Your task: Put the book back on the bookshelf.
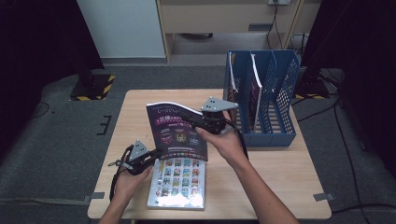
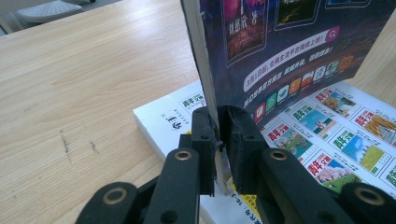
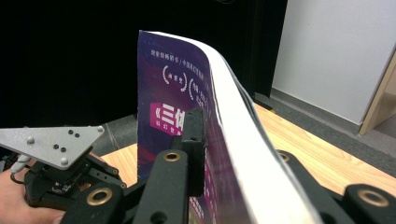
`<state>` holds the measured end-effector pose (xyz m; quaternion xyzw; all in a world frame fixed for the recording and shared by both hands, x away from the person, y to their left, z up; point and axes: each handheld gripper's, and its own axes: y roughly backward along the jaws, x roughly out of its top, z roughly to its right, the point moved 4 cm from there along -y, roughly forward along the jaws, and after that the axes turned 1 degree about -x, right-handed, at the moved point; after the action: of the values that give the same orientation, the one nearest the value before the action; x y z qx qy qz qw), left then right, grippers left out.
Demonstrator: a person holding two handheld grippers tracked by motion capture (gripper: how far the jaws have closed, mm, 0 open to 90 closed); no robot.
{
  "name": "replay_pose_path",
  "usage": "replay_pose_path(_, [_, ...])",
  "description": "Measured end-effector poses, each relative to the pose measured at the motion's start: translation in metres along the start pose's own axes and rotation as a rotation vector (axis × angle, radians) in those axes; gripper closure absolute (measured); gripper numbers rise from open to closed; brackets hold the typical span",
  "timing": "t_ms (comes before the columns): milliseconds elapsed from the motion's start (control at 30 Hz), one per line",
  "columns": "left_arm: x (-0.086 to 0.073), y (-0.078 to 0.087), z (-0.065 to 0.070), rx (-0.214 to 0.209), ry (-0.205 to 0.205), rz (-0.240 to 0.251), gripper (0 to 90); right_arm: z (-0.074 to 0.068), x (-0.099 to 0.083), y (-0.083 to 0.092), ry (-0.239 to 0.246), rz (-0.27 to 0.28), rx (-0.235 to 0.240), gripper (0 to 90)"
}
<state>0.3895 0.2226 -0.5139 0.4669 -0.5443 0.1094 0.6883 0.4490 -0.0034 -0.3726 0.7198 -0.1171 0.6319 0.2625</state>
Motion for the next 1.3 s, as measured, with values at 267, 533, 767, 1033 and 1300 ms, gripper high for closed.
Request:
replay_pose_path(267, [0.000,0.000,0.000,0.000,-0.004,-0.001,80.9,0.000,0.001,-0.002,-0.006,0.001,0.006,81.9])
replay_pose_path(533, [0.000,0.000,-0.001,0.004,0.000,0.001,79.0,-0.001,0.001,-0.001,0.005,0.002,-0.010,83.8])
replay_pose_path(767, [-0.002,0.001,-0.010,0.062,0.061,-0.017,52.1,-0.003,0.002,-0.001,0.027,-0.004,-0.044,84.1])
replay_pose_path(1033, [-0.006,-0.002,-0.013,0.102,0.053,-0.061,40.4,0.005,0.008,0.009,0.025,0.023,-0.078,84.2])
replay_pose_path(1300, [-0.007,-0.003,-0.012,0.114,0.042,-0.084,37.3,0.009,0.017,0.022,0.045,0.045,-0.107,84.1])
